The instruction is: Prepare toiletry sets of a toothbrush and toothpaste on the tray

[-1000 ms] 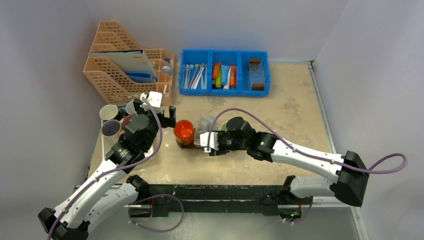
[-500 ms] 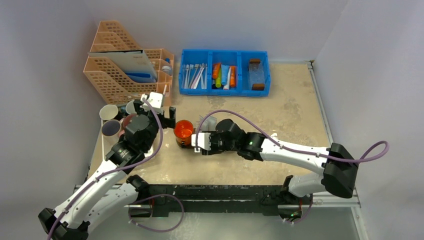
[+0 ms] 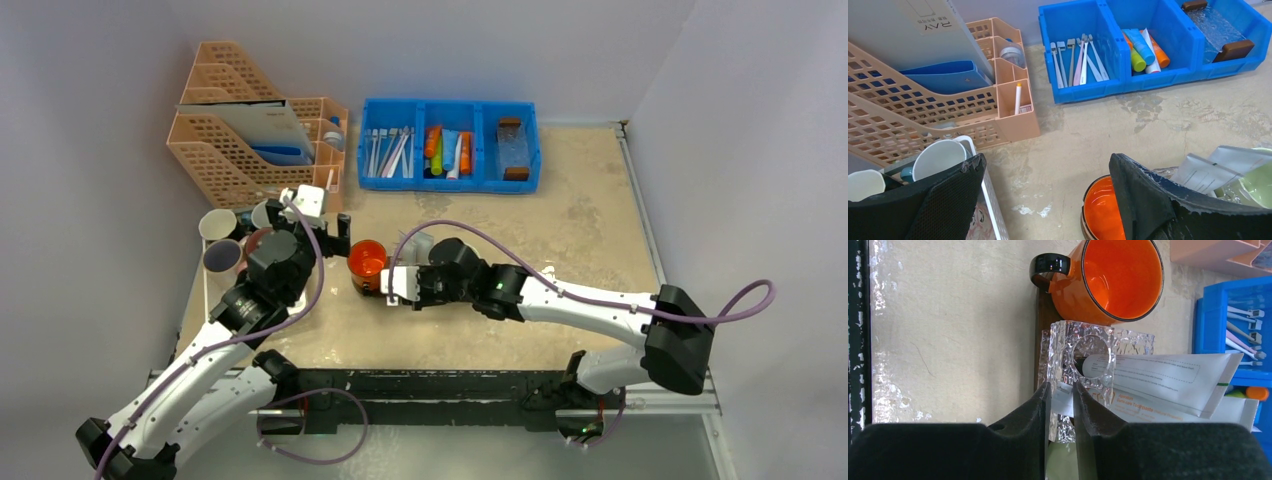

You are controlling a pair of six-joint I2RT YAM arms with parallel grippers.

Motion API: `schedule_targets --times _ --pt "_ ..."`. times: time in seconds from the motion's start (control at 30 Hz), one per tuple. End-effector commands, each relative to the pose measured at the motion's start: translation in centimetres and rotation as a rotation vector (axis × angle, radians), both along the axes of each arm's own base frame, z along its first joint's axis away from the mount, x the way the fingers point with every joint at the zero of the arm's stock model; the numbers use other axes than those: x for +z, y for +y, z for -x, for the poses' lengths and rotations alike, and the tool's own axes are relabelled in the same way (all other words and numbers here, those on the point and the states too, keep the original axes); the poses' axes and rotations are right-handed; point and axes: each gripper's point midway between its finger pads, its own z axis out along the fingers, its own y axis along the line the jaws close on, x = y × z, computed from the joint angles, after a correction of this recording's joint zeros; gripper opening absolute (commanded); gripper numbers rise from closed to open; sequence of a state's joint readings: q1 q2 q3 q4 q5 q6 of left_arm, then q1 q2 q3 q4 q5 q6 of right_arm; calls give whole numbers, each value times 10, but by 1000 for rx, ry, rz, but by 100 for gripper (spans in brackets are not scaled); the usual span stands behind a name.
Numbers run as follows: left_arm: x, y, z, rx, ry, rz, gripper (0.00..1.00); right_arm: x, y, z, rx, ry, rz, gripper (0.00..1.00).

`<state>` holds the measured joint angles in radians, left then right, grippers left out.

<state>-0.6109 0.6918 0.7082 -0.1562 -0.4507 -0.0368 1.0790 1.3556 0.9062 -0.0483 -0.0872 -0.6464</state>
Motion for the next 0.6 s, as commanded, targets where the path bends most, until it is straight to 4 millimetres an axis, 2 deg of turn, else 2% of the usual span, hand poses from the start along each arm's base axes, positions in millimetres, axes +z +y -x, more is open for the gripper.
schedule_targets --times 0.0,0.07,0.3,0.57 --pt "6 3 1 3 -24 0 93 12 5 -4 -5 -23 -8 23" --pt "6 2 1 2 -25 4 93 10 5 -3 -3 -18 -2 23" --pt "8 3 2 1 -27 3 93 5 4 -9 -32 -33 -8 37" --pt "7 2 2 0 -24 5 93 -4 5 -11 -43 -26 4 37"
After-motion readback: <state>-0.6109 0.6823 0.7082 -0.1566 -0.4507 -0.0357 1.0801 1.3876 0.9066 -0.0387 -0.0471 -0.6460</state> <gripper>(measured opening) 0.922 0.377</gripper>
